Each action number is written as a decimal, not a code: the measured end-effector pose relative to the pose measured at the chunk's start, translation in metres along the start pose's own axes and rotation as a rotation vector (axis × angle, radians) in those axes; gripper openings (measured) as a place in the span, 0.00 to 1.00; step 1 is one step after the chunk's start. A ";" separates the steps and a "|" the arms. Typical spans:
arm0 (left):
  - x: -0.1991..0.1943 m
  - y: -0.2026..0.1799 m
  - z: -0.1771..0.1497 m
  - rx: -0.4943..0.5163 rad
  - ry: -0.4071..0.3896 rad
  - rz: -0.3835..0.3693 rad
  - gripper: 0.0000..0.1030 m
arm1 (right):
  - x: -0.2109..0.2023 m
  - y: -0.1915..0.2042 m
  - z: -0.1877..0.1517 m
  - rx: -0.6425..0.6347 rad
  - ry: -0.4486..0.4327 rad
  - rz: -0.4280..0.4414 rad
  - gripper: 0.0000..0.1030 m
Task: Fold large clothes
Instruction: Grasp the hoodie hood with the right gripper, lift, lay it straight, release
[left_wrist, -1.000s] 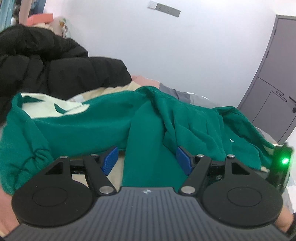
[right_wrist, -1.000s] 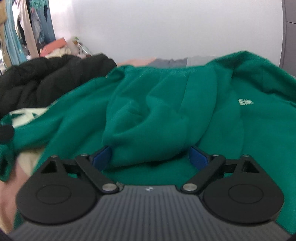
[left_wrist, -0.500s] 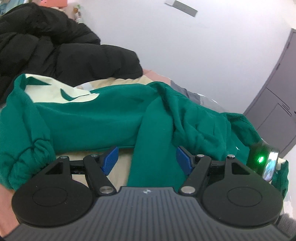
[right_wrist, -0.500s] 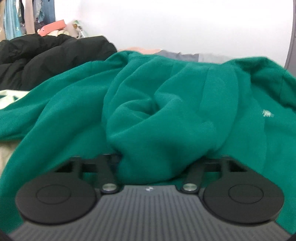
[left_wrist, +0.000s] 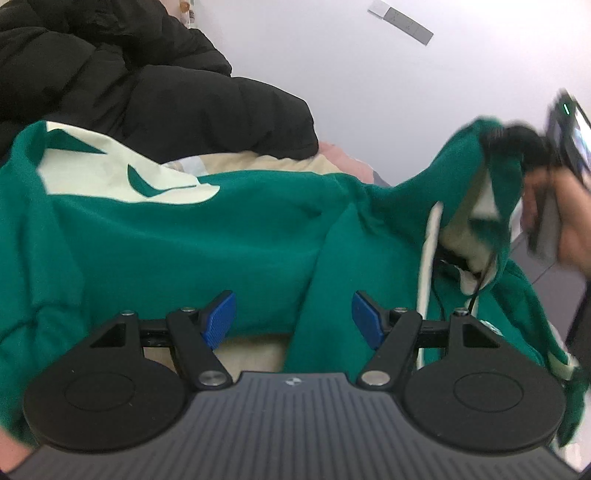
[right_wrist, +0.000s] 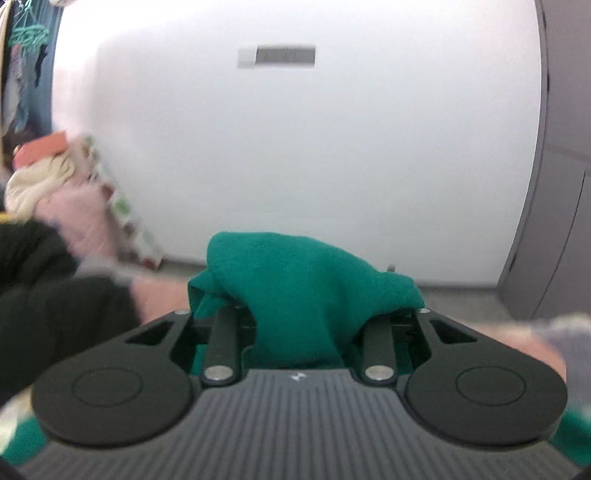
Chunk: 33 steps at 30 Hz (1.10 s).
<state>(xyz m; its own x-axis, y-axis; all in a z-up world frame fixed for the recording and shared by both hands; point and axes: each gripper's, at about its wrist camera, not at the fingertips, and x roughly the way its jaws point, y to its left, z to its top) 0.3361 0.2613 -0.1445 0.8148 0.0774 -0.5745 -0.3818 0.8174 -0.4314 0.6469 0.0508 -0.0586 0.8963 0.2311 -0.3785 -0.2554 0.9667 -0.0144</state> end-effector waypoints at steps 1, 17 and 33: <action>0.007 0.002 0.001 -0.004 -0.003 -0.002 0.72 | 0.013 0.001 0.010 -0.006 -0.021 -0.016 0.32; 0.073 -0.006 -0.004 0.021 -0.044 -0.070 0.74 | 0.179 -0.003 -0.049 0.058 0.024 -0.088 0.43; 0.038 -0.004 -0.004 0.029 0.025 -0.082 0.74 | -0.015 -0.065 -0.061 0.114 0.071 0.089 0.69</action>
<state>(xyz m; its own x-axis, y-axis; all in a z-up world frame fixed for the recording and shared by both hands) 0.3670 0.2584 -0.1675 0.8315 -0.0050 -0.5556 -0.3009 0.8366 -0.4578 0.6280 -0.0223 -0.1084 0.8432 0.3119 -0.4379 -0.2861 0.9499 0.1256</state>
